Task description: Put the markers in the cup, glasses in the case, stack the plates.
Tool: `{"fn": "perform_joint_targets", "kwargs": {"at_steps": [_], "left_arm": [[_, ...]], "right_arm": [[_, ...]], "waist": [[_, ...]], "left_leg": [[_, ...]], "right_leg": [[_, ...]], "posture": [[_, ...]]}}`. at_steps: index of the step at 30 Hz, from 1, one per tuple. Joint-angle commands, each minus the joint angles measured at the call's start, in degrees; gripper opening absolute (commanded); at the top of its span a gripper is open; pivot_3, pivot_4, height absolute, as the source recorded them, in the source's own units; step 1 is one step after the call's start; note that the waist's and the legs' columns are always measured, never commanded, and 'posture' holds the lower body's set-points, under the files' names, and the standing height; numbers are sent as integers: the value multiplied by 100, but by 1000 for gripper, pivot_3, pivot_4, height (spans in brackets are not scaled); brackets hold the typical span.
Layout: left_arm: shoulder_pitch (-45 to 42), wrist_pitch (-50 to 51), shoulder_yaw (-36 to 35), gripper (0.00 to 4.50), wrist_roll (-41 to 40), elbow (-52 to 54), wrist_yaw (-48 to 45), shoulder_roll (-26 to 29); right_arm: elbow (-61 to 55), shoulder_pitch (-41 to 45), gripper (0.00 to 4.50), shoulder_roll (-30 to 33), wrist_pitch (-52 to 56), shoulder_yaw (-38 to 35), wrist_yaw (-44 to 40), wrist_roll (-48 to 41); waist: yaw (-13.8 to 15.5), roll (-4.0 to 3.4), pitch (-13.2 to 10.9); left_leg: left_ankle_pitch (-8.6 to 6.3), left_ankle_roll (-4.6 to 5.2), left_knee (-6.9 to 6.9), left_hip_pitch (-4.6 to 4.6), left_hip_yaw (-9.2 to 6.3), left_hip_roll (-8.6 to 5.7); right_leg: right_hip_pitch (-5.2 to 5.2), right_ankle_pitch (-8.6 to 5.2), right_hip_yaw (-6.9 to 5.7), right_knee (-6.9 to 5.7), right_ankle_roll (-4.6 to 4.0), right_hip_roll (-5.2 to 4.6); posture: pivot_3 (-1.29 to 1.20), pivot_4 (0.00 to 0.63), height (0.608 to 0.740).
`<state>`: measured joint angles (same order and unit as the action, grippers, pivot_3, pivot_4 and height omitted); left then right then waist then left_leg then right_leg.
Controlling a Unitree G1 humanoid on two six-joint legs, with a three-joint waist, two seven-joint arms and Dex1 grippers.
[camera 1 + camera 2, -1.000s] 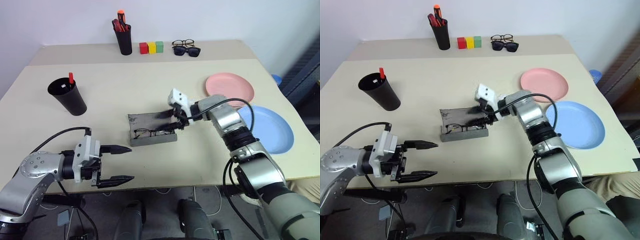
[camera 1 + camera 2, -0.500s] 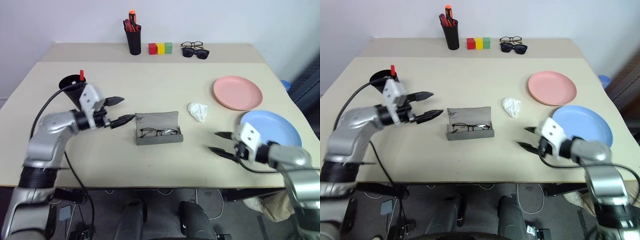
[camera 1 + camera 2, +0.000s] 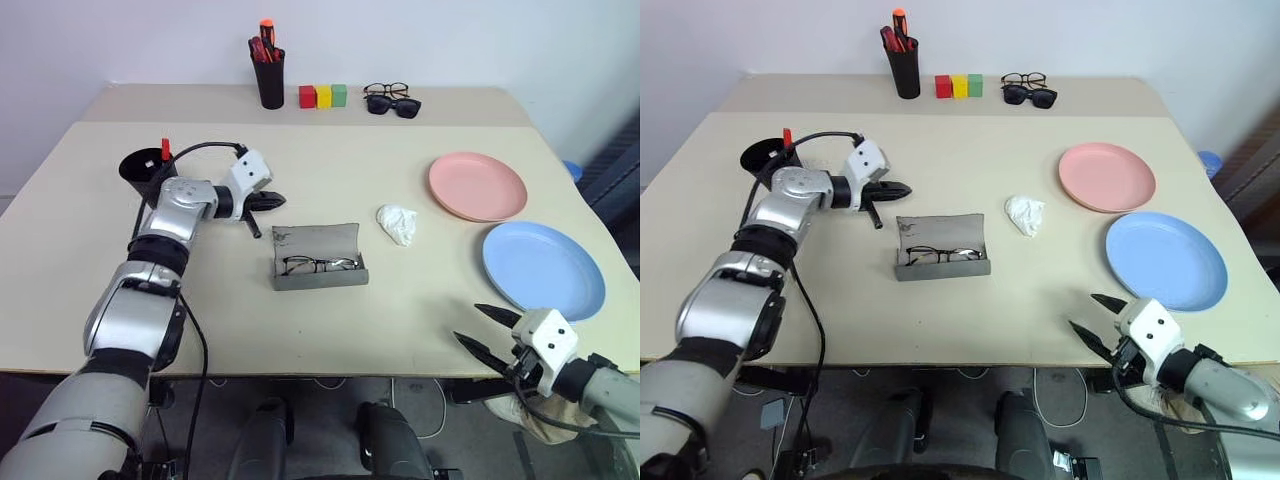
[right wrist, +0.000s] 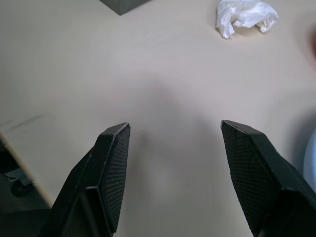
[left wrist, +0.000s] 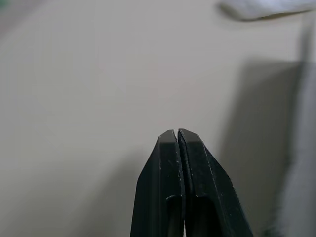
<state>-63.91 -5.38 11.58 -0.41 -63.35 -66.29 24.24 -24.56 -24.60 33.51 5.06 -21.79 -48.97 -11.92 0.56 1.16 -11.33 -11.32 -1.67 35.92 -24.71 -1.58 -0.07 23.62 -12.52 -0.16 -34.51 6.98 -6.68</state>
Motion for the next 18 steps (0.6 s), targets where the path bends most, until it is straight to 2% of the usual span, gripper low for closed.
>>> {"fn": "perform_joint_targets", "kwargs": {"at_steps": [1, 4, 8, 12, 15, 18], "left_arm": [[-247, 314, -222, 24, -413, 53, -1698, 22], [-95, 778, -91, 24, -619, 599, -2554, 221], [692, 1666, 870, 24, -1452, 2411, -2621, 937], [1553, 1745, 1375, 24, -1279, 3553, -2621, 1297], [1931, 1957, 1080, 24, -1342, 4093, -2465, 1174], [1734, 2615, 507, 24, -1753, 4281, -2112, 1002]], "right_arm": [[-72, -52, 2969, -38, -238, -28, 150, -44], [-48, 22, 2969, -17, -222, -18, 269, -83], [58, 187, 2969, 24, -138, 61, 394, -88], [216, 637, 2969, -59, 235, 112, 728, -212], [409, 1009, 2969, 50, 413, 197, 797, -189], [464, 1243, 2969, 137, 572, 209, 804, -215]], "waist": [[-10, 1, 0], [-20, 0, 0], [-50, -6, 3], [-26, -13, 7], [19, -14, 10], [44, -14, 9]], "left_leg": [[0, 0, 0, -2, 0, 0], [0, 1, 1, -4, -1, 1], [-1, 3, 0, -3, -6, 4], [-3, 5, 1, 3, -7, 5], [-3, 6, 11, 4, -9, 5], [-2, 6, 19, -7, -10, 3]], "right_leg": [[0, 3, 0, 4, -5, 0], [-1, 5, 0, 5, -7, 0], [-4, 5, 0, 4, -8, -1], [-11, 6, 1, 8, -11, -4], [-17, 9, -1, 10, -17, -4], [-20, 9, -4, 16, -18, -7]], "posture": [[0, 150, 740], [0, 150, 740], [0, 150, 740], [0, 150, 740], [0, 150, 740], [0, 150, 740]]}}
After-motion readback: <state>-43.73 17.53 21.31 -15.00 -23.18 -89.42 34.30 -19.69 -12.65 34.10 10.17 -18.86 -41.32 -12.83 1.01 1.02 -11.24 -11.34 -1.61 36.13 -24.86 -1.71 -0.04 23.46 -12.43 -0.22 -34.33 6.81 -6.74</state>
